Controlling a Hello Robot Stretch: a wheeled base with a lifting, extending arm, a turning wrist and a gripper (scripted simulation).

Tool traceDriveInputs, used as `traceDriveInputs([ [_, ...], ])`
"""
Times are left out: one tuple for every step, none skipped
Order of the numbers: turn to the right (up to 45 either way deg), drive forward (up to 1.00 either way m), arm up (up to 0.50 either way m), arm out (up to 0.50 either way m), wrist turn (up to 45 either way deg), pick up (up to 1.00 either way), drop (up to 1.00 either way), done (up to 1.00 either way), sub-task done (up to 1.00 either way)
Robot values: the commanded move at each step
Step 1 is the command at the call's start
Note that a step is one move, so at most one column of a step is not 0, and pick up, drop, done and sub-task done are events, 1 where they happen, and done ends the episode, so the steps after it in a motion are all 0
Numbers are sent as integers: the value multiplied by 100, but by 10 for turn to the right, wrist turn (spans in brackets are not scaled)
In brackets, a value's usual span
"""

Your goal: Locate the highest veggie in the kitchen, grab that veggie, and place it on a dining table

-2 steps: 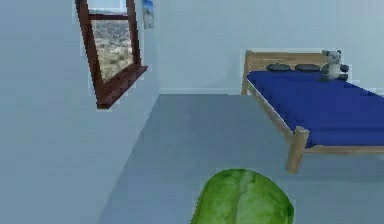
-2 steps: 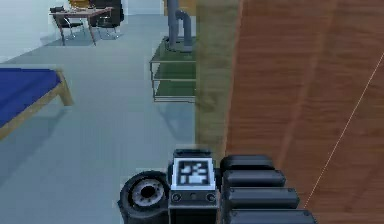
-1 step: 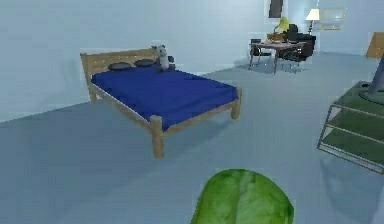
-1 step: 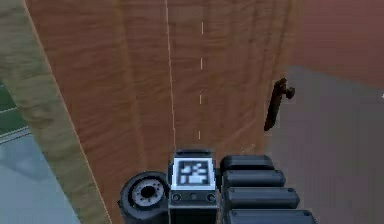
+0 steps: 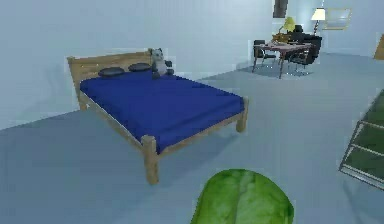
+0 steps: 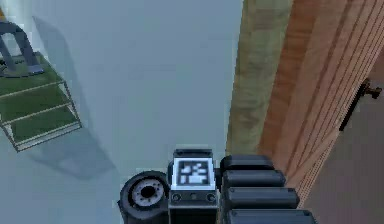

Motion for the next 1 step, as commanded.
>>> traceDriveInputs([
  [270, 0, 0, 0, 0, 0, 0, 0, 0],
])
